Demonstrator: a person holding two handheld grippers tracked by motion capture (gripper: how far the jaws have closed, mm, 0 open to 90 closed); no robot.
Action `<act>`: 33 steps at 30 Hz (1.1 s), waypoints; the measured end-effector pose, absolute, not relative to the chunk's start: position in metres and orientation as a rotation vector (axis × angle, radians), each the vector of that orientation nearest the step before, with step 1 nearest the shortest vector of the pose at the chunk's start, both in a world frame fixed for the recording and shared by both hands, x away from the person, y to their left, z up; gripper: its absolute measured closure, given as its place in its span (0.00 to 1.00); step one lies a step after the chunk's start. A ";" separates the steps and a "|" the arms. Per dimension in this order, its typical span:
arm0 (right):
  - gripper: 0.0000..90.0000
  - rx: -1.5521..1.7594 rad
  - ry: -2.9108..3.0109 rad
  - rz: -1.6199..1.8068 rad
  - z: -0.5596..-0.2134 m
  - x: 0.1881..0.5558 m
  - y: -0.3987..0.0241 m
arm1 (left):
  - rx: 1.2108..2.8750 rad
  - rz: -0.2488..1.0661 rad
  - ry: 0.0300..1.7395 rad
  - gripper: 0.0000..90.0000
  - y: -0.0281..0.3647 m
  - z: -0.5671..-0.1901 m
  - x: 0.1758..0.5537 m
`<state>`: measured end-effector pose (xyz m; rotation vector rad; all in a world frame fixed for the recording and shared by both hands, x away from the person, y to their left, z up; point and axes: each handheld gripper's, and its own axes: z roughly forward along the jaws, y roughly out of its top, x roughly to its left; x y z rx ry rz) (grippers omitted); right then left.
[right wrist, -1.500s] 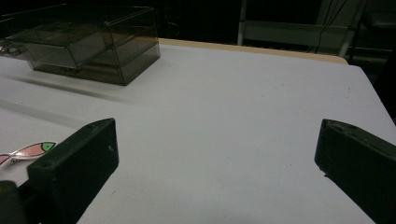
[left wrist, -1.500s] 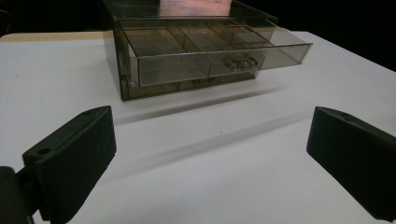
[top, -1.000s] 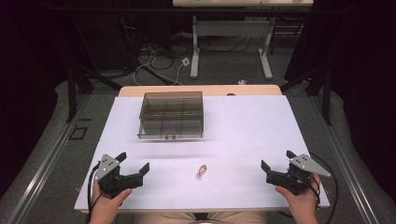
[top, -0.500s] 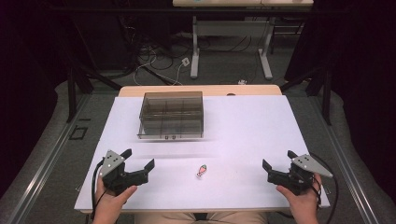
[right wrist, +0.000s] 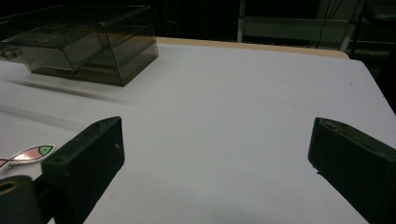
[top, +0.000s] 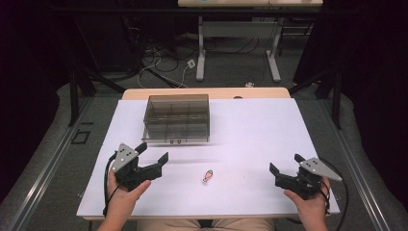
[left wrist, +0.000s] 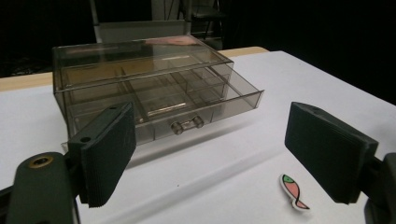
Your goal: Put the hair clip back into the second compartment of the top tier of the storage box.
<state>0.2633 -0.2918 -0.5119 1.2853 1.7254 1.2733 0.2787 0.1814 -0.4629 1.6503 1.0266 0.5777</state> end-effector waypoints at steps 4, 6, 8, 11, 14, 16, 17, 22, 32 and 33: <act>0.05 1.281 1.721 1.285 -0.512 0.264 -0.292 | 1.644 0.568 1.024 0.22 0.175 -0.462 0.282; 0.05 1.283 1.717 1.289 -0.512 0.264 -0.292 | 1.647 0.570 1.023 0.24 0.171 -0.462 0.284; 0.05 1.293 1.716 1.292 -0.512 0.264 -0.291 | 1.645 0.563 1.027 0.25 0.167 -0.462 0.285; 0.06 1.289 1.719 1.290 -0.512 0.265 -0.291 | 1.651 0.557 1.031 0.26 0.162 -0.462 0.287; 0.06 1.284 1.722 1.290 -0.512 0.265 -0.292 | 1.657 0.545 1.037 0.27 0.158 -0.462 0.290; 0.06 1.290 1.725 1.288 -0.512 0.265 -0.292 | 1.660 0.543 1.041 0.27 0.155 -0.462 0.291; 0.06 1.289 1.725 1.288 -0.512 0.265 -0.292 | 1.662 0.541 1.041 0.27 0.153 -0.462 0.292; 0.07 1.286 1.728 1.284 -0.512 0.265 -0.292 | 1.660 0.530 1.045 0.30 0.145 -0.463 0.296; 0.08 1.285 1.730 1.285 -0.512 0.265 -0.293 | 1.678 0.504 1.032 0.33 0.125 -0.465 0.300; 0.08 1.286 1.730 1.287 -0.512 0.265 -0.292 | 1.685 0.498 1.035 0.33 0.123 -0.465 0.300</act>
